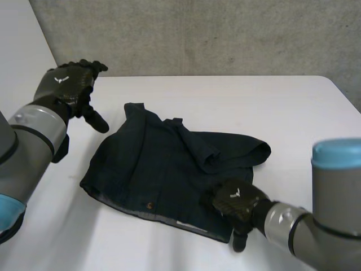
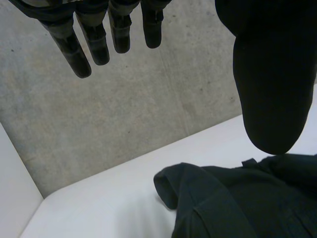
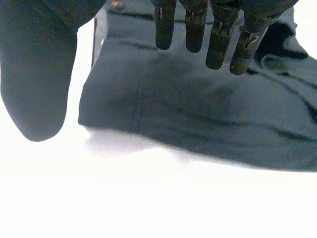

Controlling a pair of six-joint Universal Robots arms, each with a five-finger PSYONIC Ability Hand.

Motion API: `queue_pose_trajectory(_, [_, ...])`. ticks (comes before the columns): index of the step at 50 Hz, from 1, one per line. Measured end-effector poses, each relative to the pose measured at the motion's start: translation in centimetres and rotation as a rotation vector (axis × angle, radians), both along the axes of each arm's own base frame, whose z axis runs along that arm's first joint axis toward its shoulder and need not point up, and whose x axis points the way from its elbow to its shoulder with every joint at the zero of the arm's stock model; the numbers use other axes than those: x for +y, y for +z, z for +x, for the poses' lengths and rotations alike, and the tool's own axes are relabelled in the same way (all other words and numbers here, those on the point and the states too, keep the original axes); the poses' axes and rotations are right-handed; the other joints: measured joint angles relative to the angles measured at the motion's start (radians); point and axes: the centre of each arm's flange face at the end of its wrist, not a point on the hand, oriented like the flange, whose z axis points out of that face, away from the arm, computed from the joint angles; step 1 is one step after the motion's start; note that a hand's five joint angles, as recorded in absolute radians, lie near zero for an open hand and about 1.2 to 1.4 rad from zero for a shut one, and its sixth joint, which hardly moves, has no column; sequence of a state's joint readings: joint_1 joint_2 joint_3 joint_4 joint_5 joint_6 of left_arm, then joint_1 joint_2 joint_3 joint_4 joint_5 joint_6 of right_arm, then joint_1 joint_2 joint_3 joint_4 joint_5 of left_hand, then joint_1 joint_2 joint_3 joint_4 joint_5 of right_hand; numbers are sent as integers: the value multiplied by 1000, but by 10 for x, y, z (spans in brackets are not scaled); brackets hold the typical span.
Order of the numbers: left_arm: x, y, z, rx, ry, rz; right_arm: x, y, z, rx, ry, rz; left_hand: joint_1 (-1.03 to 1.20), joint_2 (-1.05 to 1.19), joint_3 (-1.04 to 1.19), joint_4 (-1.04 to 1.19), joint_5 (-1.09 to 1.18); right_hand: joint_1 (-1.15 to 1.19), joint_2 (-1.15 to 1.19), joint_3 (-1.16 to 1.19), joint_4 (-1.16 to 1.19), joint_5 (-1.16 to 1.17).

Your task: Fold the shorts.

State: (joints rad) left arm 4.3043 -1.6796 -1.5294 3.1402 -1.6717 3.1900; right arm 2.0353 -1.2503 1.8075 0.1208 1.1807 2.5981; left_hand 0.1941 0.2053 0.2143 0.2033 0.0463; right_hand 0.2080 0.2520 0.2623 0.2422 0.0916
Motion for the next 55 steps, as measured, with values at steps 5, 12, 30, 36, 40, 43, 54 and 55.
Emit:
queue_pose_trajectory(5, [-1,-12,-1,-4,-1,9,10,-17,-8,-16,-11,-21,0,0,0,0,0,0,9,8,24,13])
queue_pose_trajectory(12, [-4,-20,-2,-10,2,25,10,-24,-7,-89,-60,-16,0,0,0,0,0,76,75,74,89,60])
queue_pose_trajectory(30, [-2,-24,-1,-13,4,35,-4,-30,4,-176,-84,-63,0,0,0,0,0,551,650,639,659,587])
queue_pose_trajectory(36, [-1,-23,-1,-13,4,34,-14,-30,1,-147,-117,-106,0,0,0,0,0,734,921,916,946,861])
queue_pose_trajectory(40, [0,-24,0,-14,4,36,-41,-20,-9,-73,-197,-228,0,0,0,0,0,749,921,916,946,865])
queue_pose_trajectory(43, [0,-24,0,-14,4,37,-71,-9,-21,1,-260,-347,0,0,0,0,0,749,921,916,946,872])
queue_pose_trajectory(54, [2,-25,-1,-16,-3,41,-181,24,-51,229,-332,-722,0,0,0,0,0,751,921,916,947,872])
queue_pose_trajectory(55, [3,-26,-2,-17,-6,42,-191,25,-50,232,-331,-748,0,0,0,0,0,743,912,913,945,870])
